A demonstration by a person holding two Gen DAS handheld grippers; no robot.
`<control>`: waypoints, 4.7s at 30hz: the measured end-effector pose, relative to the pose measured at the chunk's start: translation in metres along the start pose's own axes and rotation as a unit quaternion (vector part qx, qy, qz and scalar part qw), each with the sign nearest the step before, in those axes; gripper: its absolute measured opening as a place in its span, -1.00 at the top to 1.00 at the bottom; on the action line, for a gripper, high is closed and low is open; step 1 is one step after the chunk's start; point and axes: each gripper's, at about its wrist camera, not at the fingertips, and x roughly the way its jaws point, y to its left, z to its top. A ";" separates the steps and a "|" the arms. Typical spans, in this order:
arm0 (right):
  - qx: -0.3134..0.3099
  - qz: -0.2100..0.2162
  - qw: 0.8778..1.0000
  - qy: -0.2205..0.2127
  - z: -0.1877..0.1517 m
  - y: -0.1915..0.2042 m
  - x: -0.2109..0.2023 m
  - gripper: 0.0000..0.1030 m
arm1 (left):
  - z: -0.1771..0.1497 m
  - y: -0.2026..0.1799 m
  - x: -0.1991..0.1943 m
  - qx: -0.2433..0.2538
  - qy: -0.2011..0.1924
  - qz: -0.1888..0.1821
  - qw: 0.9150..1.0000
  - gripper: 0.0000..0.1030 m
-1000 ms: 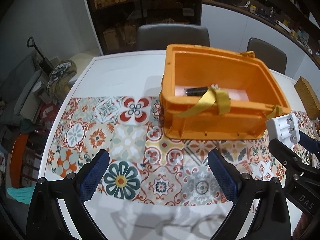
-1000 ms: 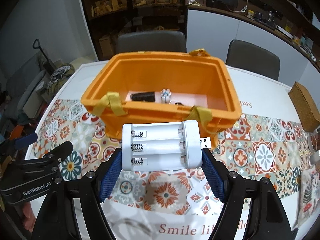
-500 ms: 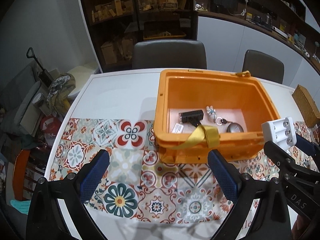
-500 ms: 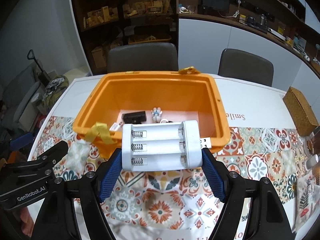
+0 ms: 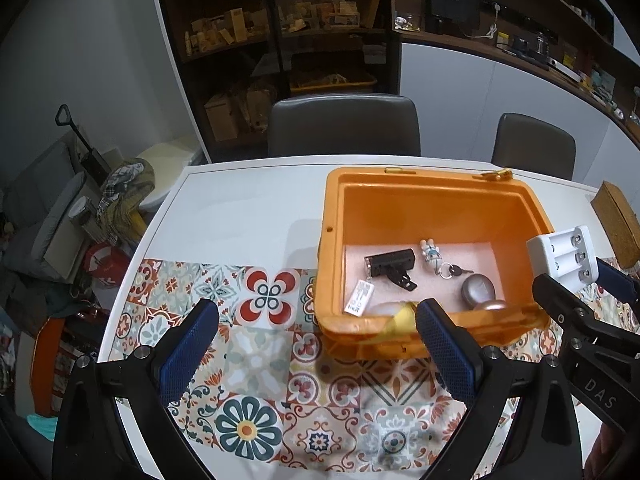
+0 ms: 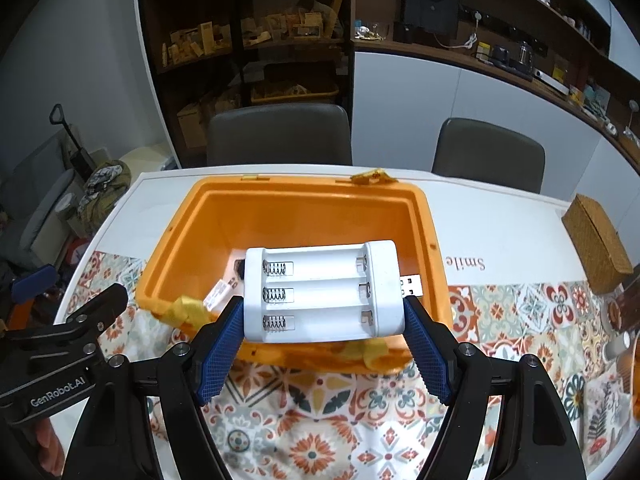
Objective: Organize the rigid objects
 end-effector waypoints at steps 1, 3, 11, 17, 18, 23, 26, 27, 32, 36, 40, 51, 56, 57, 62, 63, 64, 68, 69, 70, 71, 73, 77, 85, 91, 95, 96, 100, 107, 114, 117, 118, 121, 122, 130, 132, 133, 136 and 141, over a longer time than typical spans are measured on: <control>-0.001 0.000 1.000 0.003 0.002 0.001 0.003 -0.49 | 0.001 0.001 0.002 0.001 0.000 0.002 1.000 -0.95; -0.001 0.001 1.000 0.006 0.006 0.002 0.008 -0.49 | 0.005 0.002 0.006 0.001 0.001 0.009 1.000 -0.95; -0.002 -0.003 0.999 0.033 0.017 0.007 0.039 -0.49 | 0.010 0.007 0.023 -0.001 0.016 0.018 1.000 -0.95; -0.003 -0.006 0.998 0.055 0.020 0.010 0.063 -0.49 | 0.011 0.007 0.036 0.007 0.027 0.026 0.999 -0.95; -0.004 -0.007 0.998 0.059 0.020 0.011 0.066 -0.49 | 0.011 0.007 0.039 0.008 0.030 0.026 0.999 -0.95; -0.002 -0.004 0.997 0.075 0.016 0.011 0.078 -0.49 | 0.013 0.007 0.047 0.011 0.036 0.029 0.999 -0.95; 0.001 -0.005 0.997 0.074 0.014 0.011 0.079 -0.50 | 0.012 0.005 0.049 0.015 0.039 0.027 0.999 -0.95; 0.001 -0.006 0.997 0.077 0.015 0.011 0.080 -0.50 | 0.012 0.005 0.049 0.015 0.039 0.027 0.999 -0.95; 0.000 -0.013 0.997 0.075 0.014 0.011 0.075 -0.51 | 0.010 0.006 0.045 0.016 0.036 0.028 0.999 -0.95; 0.005 -0.015 0.997 0.070 0.009 0.008 0.061 -0.51 | 0.007 0.006 0.038 0.016 0.033 0.023 0.999 -0.95; 0.011 -0.014 0.998 0.059 0.002 0.004 0.040 -0.51 | 0.001 0.004 0.026 0.019 0.027 0.016 0.999 -0.95; 0.018 -0.019 0.999 0.029 -0.020 -0.008 -0.019 -0.61 | -0.020 -0.004 -0.013 0.026 0.006 -0.001 1.000 -0.95; 0.016 -0.023 0.999 0.022 -0.036 -0.012 -0.039 -0.65 | -0.033 -0.010 -0.032 0.029 -0.010 -0.003 1.000 -0.95; 0.017 -0.022 0.999 0.022 -0.039 -0.013 -0.042 -0.65 | -0.035 -0.010 -0.035 0.030 -0.012 -0.001 0.999 -0.95; 0.031 -0.018 0.999 0.020 -0.054 -0.019 -0.057 -0.66 | -0.046 -0.010 -0.051 0.031 -0.020 -0.003 0.999 -0.95; 0.033 -0.015 0.999 0.021 -0.056 -0.020 -0.059 -0.66 | -0.048 -0.010 -0.052 0.031 -0.018 -0.006 0.999 -0.96; 0.035 -0.014 0.999 0.021 -0.059 -0.021 -0.062 -0.68 | -0.050 -0.010 -0.054 0.032 -0.017 -0.010 0.999 -0.97; 0.039 -0.008 0.999 0.024 -0.070 -0.023 -0.071 -0.72 | -0.061 -0.011 -0.061 0.036 -0.018 -0.010 0.999 -0.97; 0.038 -0.008 0.999 0.024 -0.073 -0.023 -0.073 -0.73 | -0.063 -0.012 -0.062 0.037 -0.018 -0.010 0.999 -0.97; 0.038 -0.010 0.999 0.024 -0.075 -0.022 -0.075 -0.73 | -0.066 -0.012 -0.063 0.037 -0.017 -0.011 0.999 -0.97; 0.037 -0.013 0.999 0.023 -0.077 -0.022 -0.078 -0.73 | -0.069 -0.012 -0.065 0.035 -0.016 -0.011 0.999 -0.97; 0.034 -0.019 0.999 0.021 -0.080 -0.022 -0.082 -0.73 | -0.075 -0.012 -0.066 0.034 -0.010 -0.014 0.999 -0.97; 0.025 -0.020 0.999 0.021 -0.087 -0.022 -0.089 -0.73 | -0.087 -0.010 -0.070 0.024 0.001 -0.023 0.999 -0.97; 0.015 -0.016 0.999 0.026 -0.100 -0.019 -0.095 -0.73 | -0.101 -0.010 -0.081 0.018 0.008 -0.025 0.999 -0.97; 0.014 -0.013 0.999 0.028 -0.103 -0.018 -0.097 -0.73 | -0.105 -0.009 -0.086 0.014 0.008 -0.027 1.000 -0.97; 0.012 -0.011 0.999 0.027 -0.103 -0.017 -0.098 -0.73 | -0.106 -0.007 -0.087 0.010 0.009 -0.024 1.000 -0.97; 0.011 -0.012 0.999 0.028 -0.104 -0.016 -0.098 -0.73 | -0.107 -0.007 -0.087 0.010 0.009 -0.024 1.000 -0.97; 0.009 -0.010 0.999 0.030 -0.104 -0.016 -0.098 -0.73 | -0.107 -0.007 -0.087 0.009 0.011 -0.026 1.000 -0.97; 0.010 -0.010 0.999 0.031 -0.104 -0.017 -0.098 -0.73 | -0.107 -0.006 -0.087 0.009 0.011 -0.025 1.000 -0.97; 0.011 -0.009 0.999 0.033 -0.105 -0.018 -0.097 -0.73 | -0.107 -0.006 -0.086 0.008 0.013 -0.026 1.000 -0.97; 0.010 -0.009 0.999 0.032 -0.104 -0.018 -0.098 -0.73 | -0.107 -0.006 -0.086 0.009 0.014 -0.025 1.000 -0.97; 0.010 -0.007 0.999 0.031 -0.104 -0.018 -0.098 -0.73 | -0.107 -0.006 -0.086 0.008 0.014 -0.025 1.000 -0.97; 0.010 -0.008 0.999 0.032 -0.104 -0.018 -0.098 -0.73 | -0.107 -0.006 -0.085 0.008 0.014 -0.025 1.000 -0.97; 0.010 -0.007 0.999 0.032 -0.104 -0.018 -0.098 -0.73 | -0.107 -0.006 -0.085 0.008 0.014 -0.025 1.000 -0.97; 0.012 -0.009 0.999 0.032 -0.103 -0.019 -0.098 -0.73 | -0.107 -0.006 -0.085 0.007 0.015 -0.026 1.000 -0.97; 0.012 -0.007 0.999 0.032 -0.103 -0.019 -0.098 -0.73 | -0.107 -0.006 -0.085 0.007 0.014 -0.026 1.000 -0.97; 0.012 -0.008 0.999 0.032 -0.103 -0.019 -0.098 -0.73 | -0.107 -0.006 -0.085 0.007 0.015 -0.026 1.000 -0.97; 0.012 -0.007 0.999 0.033 -0.103 -0.019 -0.098 -0.73 | -0.107 -0.006 -0.085 0.007 0.015 -0.026 1.000 -0.97; 0.012 -0.006 0.999 0.033 -0.102 -0.019 -0.097 -0.73 | -0.107 -0.006 -0.084 0.007 0.015 -0.027 1.000 -0.97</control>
